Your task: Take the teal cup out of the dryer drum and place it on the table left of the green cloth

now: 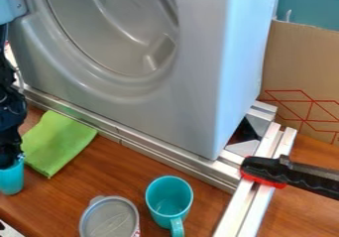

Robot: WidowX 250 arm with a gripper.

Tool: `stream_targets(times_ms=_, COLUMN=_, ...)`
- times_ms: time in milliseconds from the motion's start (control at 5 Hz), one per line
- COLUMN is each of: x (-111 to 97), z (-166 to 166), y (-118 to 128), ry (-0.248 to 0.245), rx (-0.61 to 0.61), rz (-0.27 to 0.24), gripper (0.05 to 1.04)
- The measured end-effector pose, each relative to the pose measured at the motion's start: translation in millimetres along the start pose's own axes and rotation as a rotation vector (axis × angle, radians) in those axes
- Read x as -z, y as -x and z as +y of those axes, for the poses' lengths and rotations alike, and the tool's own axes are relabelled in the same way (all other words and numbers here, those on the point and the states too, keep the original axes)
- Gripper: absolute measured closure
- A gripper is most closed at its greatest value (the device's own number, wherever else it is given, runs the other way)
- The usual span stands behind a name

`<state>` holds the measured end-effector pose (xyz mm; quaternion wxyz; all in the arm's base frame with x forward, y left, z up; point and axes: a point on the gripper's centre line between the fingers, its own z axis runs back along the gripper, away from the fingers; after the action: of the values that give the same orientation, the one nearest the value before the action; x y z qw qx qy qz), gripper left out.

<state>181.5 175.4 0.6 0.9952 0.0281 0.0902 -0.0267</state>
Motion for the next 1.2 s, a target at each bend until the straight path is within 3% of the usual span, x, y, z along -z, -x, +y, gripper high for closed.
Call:
stream_targets(times_ms=400, x=2, z=1, y=-2, ry=0.016, rx=-0.015, rz=-0.022, gripper=0.944)
stream_targets(times_ms=600, x=6, z=-1, y=2, ry=0.028, rx=-0.062, rz=-0.014, gripper=0.707)
stream_targets(times_ms=800, x=-10, z=-1, y=12, ry=0.028, rx=-0.118, rz=-0.058, gripper=0.387)
stream_targets(times_ms=1000, x=-15, z=-3, y=17, ry=0.036, rx=-0.130, rz=-0.061, gripper=0.140)
stream_targets(times_ms=1200, x=-37, z=-3, y=22, ry=0.000, rx=-0.151, rz=-0.099, gripper=0.079)
